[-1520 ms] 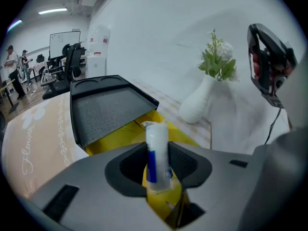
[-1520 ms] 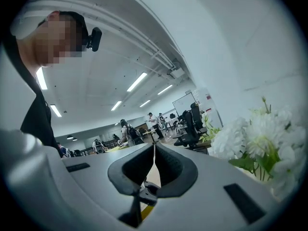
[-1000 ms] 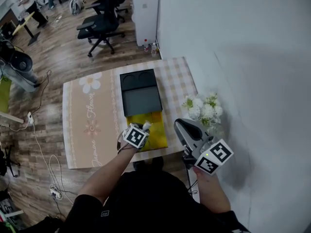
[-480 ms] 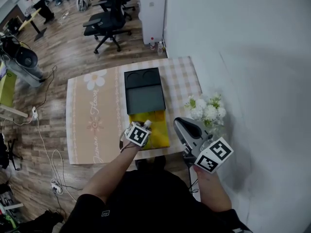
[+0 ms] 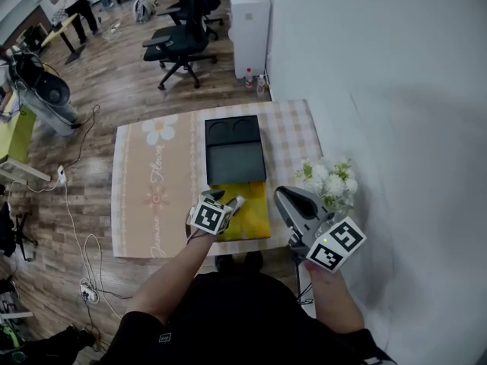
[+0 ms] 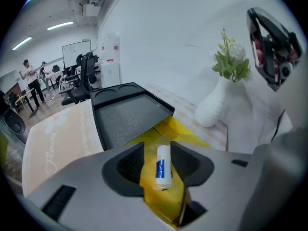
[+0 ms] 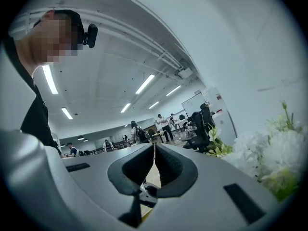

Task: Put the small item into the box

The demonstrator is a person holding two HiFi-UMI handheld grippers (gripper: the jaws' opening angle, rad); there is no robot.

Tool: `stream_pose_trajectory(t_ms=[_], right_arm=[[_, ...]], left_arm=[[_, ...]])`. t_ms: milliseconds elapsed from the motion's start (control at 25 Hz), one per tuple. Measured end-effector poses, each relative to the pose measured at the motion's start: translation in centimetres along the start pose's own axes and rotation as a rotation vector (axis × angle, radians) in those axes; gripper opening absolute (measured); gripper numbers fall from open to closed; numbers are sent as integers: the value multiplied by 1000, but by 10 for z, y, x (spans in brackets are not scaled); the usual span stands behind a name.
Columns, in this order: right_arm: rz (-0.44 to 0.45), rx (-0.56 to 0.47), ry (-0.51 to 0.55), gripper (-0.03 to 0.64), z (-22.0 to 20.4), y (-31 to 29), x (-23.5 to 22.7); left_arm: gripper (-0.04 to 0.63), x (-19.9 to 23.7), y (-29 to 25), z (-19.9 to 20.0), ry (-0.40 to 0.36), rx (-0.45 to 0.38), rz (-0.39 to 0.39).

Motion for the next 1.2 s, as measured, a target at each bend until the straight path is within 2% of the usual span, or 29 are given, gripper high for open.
stream_pose_trajectory(t_ms=[120,360,560,880,1200], right_arm=[[24,6,0,38,-1,-8,0],[98,35,15,38,0,-25,7],[130,52,40,38,4,-34,14],[126,23,88,38,17,-49,32],[99,-20,201,37,44,-60,54]], left_arm=[[169,4,18,14,22,-84,6],[149,10,67,40,-12,-254,57],[133,9,105,52,-23,-385,51],[115,24,168,67,-56,-536,59],[103,36,236,77,-87,-697,80]])
Point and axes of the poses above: the fingertips, and each gripper's own axes: y backward along the fingers, x to its left, z out of its top, the point moved 5 cm from there along y, backward along the fingers, and after that the axes turned 1 degree about x, right-handed, at the moved point
